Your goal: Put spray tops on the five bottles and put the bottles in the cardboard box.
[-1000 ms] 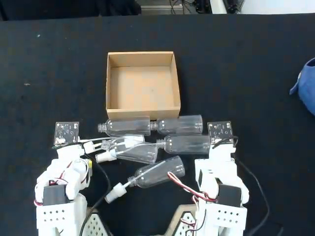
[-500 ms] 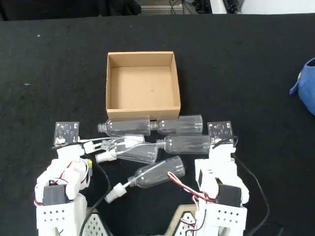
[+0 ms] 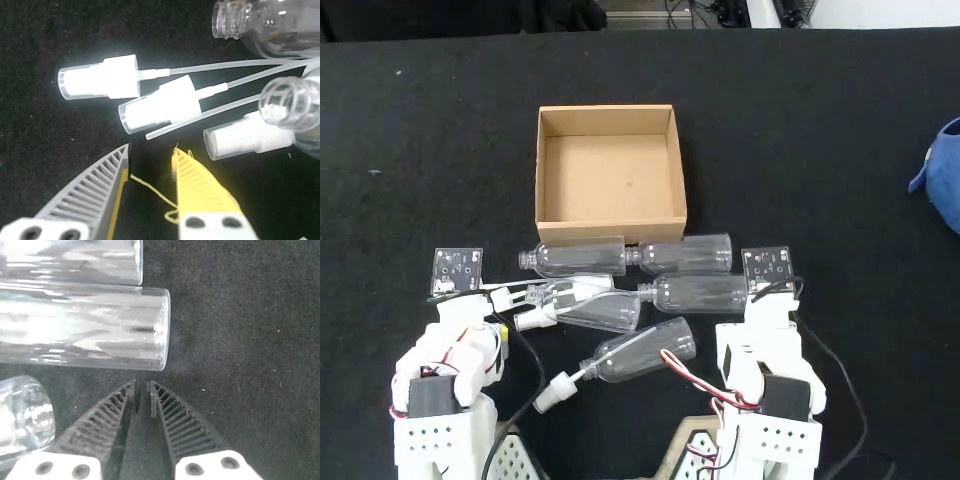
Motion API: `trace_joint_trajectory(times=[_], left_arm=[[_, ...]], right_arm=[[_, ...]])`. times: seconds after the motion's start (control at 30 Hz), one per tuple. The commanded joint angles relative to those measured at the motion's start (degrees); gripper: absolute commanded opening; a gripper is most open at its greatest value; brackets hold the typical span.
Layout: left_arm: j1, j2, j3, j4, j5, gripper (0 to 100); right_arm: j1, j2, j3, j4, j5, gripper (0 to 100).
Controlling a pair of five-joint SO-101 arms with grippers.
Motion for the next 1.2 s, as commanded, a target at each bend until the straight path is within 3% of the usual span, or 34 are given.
trace_joint_trajectory(times=[0.0,0.2,0.37,0.47,0.63,0.87,1.0,1.17], left_arm=[[0.5,-1.1,0.9,1.2,-0.4,3],[0.4,-1.1,0.9,0.4,-0.7,3],[-6.9,-1.1,-1.6,-14.8,-0.8,3],[-11.9,-1.1,-4.2,-19.6,-0.9,3],[-16.0,-1.1,-8.0,-19.7,-8.9,3],[-17.0,-1.1,-22.3,-13.5,-10.4,3],[-14.7,-0.8,-26.6,-10.3,-10.5,4],[-10.5,5.5,-26.4,-8.4,-10.2,15]], right_arm=[[0.6,-4.9,-0.5,0.4,-0.5,1.1],[0.6,-5.2,-1.3,-2.5,-0.1,1.2],[5.4,-5.3,-9.3,-19.3,1.0,1.5],[5.5,-5.3,-14.2,-22.2,7.7,7.6],[5.4,-5.1,-21.3,-21.9,9.3,18.1],[3.4,-4.4,-35.6,-13.5,9.7,16.2],[-1.5,2.8,-45.0,-7.7,9.5,16.3],[-12.0,20.3,-56.7,0.5,9.1,16.5]])
